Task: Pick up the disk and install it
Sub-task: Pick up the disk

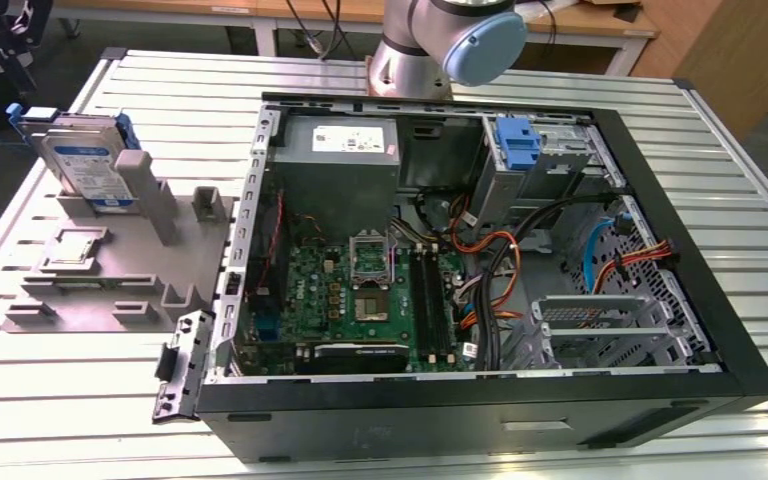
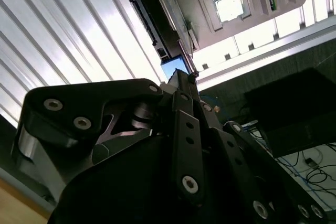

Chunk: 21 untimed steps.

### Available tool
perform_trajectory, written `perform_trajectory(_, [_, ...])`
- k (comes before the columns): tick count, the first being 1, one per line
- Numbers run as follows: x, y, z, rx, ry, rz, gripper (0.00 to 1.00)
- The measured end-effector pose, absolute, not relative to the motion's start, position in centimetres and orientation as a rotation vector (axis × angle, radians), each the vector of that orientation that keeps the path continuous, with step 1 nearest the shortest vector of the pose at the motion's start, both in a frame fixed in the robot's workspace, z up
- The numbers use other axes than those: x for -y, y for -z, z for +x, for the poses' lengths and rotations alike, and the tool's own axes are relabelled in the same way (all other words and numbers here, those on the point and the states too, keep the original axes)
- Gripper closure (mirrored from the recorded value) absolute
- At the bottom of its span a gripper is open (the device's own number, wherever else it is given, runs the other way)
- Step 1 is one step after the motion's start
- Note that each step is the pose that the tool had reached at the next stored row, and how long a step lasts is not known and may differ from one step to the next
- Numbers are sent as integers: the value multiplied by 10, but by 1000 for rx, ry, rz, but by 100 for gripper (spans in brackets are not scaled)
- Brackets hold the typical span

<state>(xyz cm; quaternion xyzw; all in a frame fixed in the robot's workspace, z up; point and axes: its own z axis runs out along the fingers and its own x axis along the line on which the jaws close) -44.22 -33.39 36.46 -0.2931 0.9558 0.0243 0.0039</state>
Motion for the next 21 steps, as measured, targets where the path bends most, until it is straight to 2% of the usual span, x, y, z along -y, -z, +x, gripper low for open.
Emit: perform_trajectory(21, [334, -365, -442, -2896, -77, -1207, 90])
